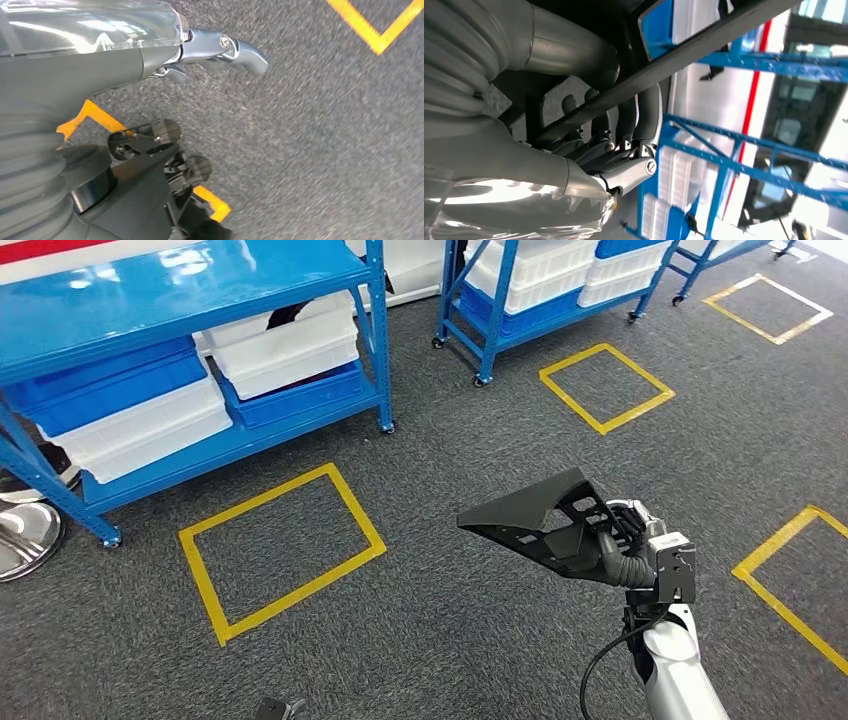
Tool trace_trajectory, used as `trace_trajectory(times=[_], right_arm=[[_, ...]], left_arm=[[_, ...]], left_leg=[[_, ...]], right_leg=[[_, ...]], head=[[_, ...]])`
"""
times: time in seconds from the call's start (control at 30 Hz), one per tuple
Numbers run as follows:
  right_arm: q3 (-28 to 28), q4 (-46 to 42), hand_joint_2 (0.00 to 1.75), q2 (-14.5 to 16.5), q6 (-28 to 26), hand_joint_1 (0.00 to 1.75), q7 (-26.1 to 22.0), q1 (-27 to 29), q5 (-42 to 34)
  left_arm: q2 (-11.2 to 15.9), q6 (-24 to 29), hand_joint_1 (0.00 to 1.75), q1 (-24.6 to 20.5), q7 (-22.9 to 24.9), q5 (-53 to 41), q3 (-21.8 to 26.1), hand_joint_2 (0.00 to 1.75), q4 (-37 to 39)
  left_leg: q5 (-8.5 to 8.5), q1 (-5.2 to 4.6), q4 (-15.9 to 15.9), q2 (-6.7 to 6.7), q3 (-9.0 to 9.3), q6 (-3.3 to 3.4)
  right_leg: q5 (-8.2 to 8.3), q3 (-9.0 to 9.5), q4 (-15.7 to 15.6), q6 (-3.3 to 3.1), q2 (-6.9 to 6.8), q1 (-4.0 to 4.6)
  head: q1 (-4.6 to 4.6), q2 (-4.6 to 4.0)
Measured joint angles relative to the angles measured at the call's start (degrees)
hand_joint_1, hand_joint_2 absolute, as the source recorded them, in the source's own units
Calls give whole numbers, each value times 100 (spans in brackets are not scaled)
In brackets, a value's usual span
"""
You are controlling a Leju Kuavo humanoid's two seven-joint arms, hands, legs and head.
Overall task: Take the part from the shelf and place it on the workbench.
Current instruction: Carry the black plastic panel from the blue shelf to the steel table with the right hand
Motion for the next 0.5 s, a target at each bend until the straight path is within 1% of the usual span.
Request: trace_trajectory(times=[0.03,0.07,0.1,0.13,0.17,0.2,0.23,0.27,0.3,0.33,0.37,0.4,0.43,0.47,0.5], right_arm=[[3,19,175,1,-4,175,-6,-26,-14],[7,40,175,1,-9,175,-14,-36,-27],[10,64,175,1,-14,175,-26,-44,-36],[14,93,175,2,-19,175,-39,-67,-39],[20,126,175,2,-25,175,-54,-115,-40],[25,158,175,3,-33,175,-72,-189,-40],[30,190,175,4,-46,175,-88,-282,-40],[34,221,175,5,-62,175,-103,-381,-40],[38,251,175,7,-82,175,-115,-471,-42],[40,281,175,6,-107,175,-126,-544,-38],[41,307,175,3,-133,175,-139,-599,-30],[42,326,175,1,-157,175,-151,-637,-12],[43,338,175,0,-180,175,-161,-676,13],[45,346,175,3,-197,175,-167,-717,43],[46,352,175,10,-211,175,-167,-755,74]], left_arm=[[0,3,0,14,-3,11,2,175,2],[0,7,0,24,-6,21,4,175,3],[0,13,0,28,-9,28,8,175,4],[-1,19,0,26,-9,36,12,175,4],[-3,27,0,21,-10,49,19,175,4],[-5,34,0,14,-10,62,26,175,4],[-8,40,0,8,-10,75,34,175,4],[-11,44,0,3,-10,84,42,175,4],[-13,46,0,1,-9,87,47,175,4],[-19,46,0,-2,-9,87,52,175,4],[-27,46,0,-7,-9,86,55,175,4],[-34,46,0,-13,-9,84,59,175,4],[-40,46,0,-19,-8,82,62,175,4],[-43,46,0,-21,-3,80,65,175,4],[-43,46,0,-16,3,80,68,175,4]], left_leg=[[4,-15,1,83,-11,10],[4,-26,4,160,-20,11],[3,-33,8,238,-26,11],[0,-38,11,314,-28,8],[-5,-44,13,391,-26,2],[-12,-54,13,464,-21,-8],[-22,-72,16,535,-20,-24],[-31,-90,18,596,-19,-45],[-37,-104,18,657,-18,-68],[-41,-112,14,717,-13,-93],[-54,-115,13,767,-9,-122],[-89,-106,41,727,-10,-152],[-175,-95,146,610,-46,-178],[-320,-83,371,447,-137,-201],[-500,-63,705,263,-278,-215]], right_leg=[[-183,-165,387,19,-81,-9],[-289,-282,683,33,-114,-17],[-298,-307,801,39,-133,-23],[-206,-215,685,36,-154,-22],[-44,-16,361,20,-206,-15],[100,223,-60,-9,-333,6],[207,418,-420,-52,-456,44],[260,537,-658,-98,-543,81],[262,573,-758,-138,-582,115],[272,563,-767,-174,-525,137],[290,562,-791,-211,-452,125],[309,572,-824,-244,-392,113],[332,582,-857,-280,-332,94],[353,592,-886,-314,-274,73],[362,590,-893,-333,-215,70]], head=[[0,0],[0,0],[0,0],[0,0],[0,-1],[0,-1],[0,-1],[0,-1],[-1,-1],[-1,0],[-1,0],[-1,-1],[-1,0],[-1,-1],[-1,0]])
